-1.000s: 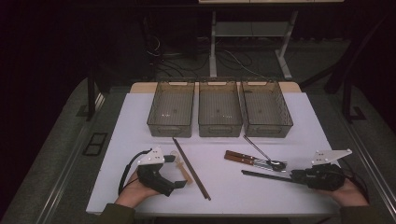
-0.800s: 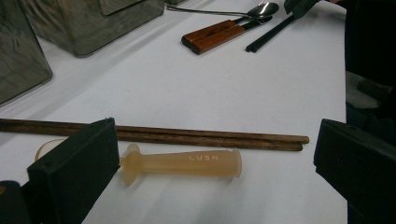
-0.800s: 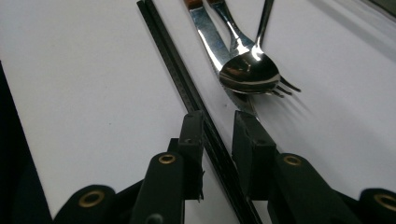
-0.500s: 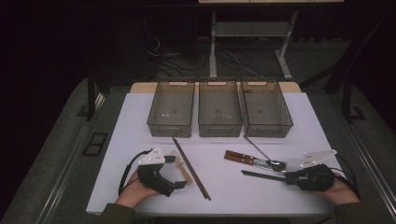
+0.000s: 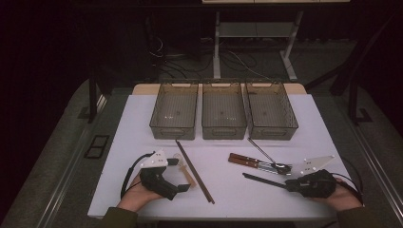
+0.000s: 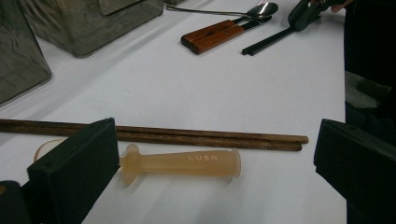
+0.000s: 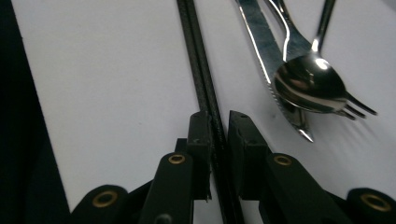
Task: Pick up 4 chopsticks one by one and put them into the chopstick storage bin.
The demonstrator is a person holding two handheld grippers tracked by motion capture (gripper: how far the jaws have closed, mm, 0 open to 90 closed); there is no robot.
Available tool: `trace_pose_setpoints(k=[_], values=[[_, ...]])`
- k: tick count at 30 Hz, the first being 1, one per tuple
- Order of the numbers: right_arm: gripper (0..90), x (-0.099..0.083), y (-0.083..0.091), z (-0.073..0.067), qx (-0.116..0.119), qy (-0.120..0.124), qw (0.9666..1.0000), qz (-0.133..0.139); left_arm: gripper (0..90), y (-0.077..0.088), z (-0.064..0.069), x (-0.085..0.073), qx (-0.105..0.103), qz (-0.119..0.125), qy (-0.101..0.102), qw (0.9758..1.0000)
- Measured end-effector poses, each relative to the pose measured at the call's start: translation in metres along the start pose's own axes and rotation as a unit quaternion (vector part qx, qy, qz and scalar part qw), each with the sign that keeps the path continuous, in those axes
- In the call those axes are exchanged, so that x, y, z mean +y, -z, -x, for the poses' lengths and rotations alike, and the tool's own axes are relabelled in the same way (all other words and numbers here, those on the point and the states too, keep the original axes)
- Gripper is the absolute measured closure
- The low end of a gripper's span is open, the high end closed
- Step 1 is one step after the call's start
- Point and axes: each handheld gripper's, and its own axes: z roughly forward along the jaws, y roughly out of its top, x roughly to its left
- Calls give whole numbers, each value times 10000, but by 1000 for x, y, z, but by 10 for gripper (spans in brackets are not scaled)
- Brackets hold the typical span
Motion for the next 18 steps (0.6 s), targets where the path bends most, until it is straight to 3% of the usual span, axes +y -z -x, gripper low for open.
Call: trace_pose_setpoints(k=[3, 4, 18], values=[[803, 3, -2, -5, 67, 37, 10000, 2, 0, 0, 0, 0, 3, 0, 4, 10000], [851, 5, -3, -6, 144, 28, 9999, 39, 0, 0, 0, 0, 3, 1, 3, 10000], [852, 6, -5, -8, 62, 86, 9999, 26, 0, 0, 0, 0, 4, -4, 1, 10000]])
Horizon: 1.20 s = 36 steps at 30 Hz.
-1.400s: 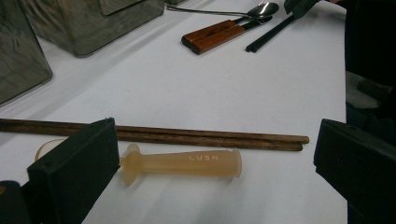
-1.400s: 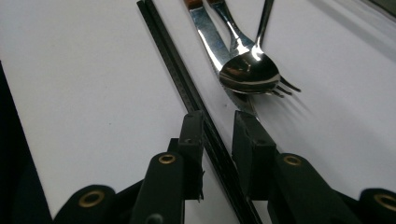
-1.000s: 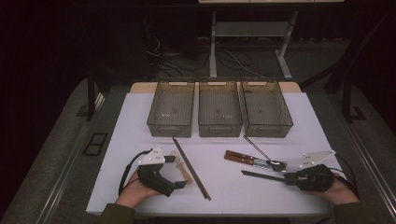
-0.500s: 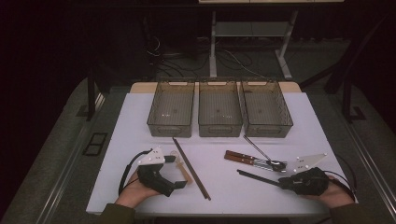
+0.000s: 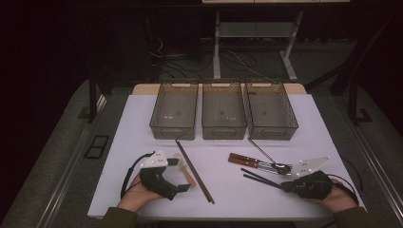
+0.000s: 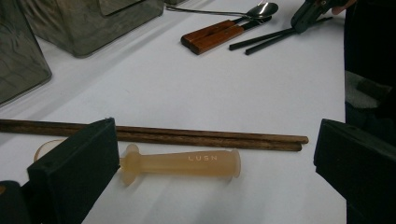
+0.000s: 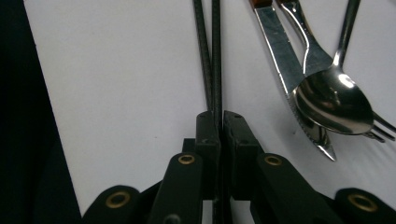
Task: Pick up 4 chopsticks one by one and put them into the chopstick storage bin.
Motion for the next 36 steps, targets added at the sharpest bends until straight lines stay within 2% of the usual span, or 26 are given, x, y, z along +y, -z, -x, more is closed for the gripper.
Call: trace_pose_setpoints(k=[30, 36], values=[[859, 1, 5, 4, 7, -49, 9998, 200, 0, 0, 0, 0, -8, -4, -1, 10000], [860, 4, 11, 5, -19, -65, 9993, 370, 0, 0, 0, 0, -9, -28, -20, 10000]])
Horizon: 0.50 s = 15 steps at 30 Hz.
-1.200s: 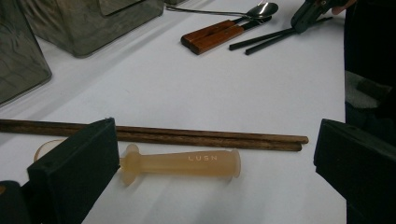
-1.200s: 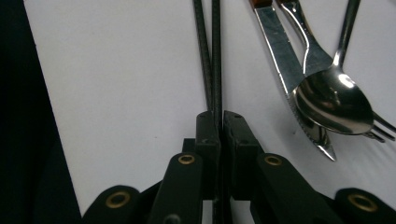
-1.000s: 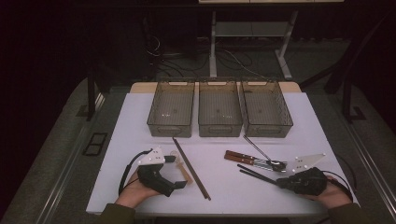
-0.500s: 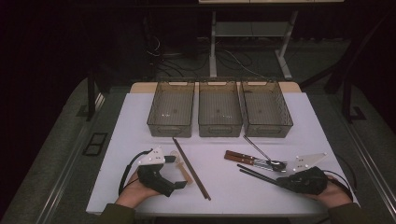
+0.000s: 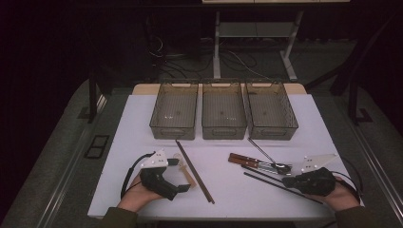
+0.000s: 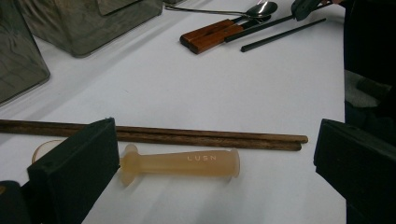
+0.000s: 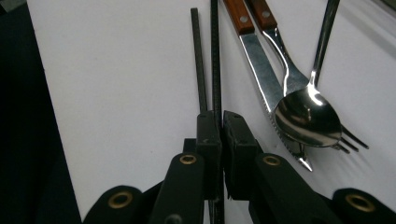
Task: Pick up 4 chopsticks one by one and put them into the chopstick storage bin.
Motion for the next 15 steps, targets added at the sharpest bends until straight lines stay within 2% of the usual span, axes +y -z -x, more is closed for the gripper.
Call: trace_pose_setpoints(k=[15], values=[[859, 12, 5, 4, 48, -49, 9997, 242, 0, -1, -2, -2, 13, -6, 0, 10000]])
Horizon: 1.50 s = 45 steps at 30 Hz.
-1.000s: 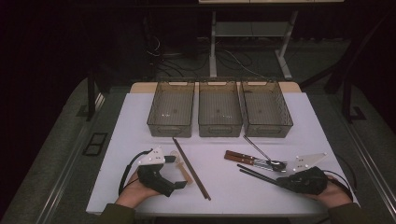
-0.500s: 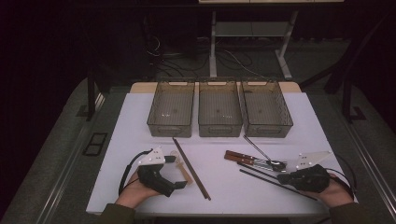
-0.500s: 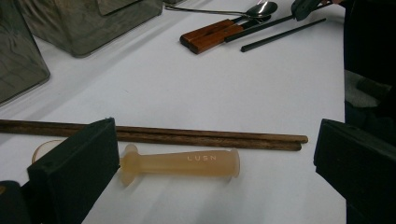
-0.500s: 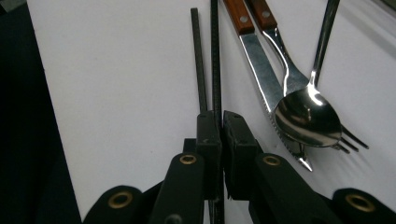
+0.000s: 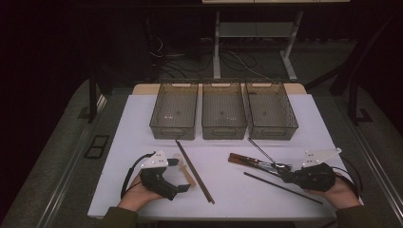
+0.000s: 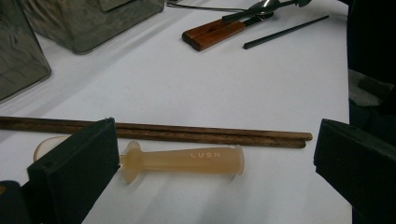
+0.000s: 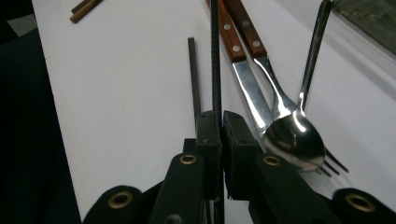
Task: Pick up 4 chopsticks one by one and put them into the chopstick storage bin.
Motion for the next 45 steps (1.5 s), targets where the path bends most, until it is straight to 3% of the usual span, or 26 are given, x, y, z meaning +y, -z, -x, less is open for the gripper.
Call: trace_pose_setpoints(k=[13, 25, 45], values=[[859, 20, -7, -1, 59, 64, 9999, 145, 0, 1, -4, -3, -5, -103, -127, 9999], [859, 33, -15, 1, 106, 56, 9996, 260, 0, 6, -12, -8, 52, -32, -165, 9998], [859, 59, -24, 1, 40, 47, 9988, 488, 0, 8, -10, -7, 180, 33, -178, 9997]])
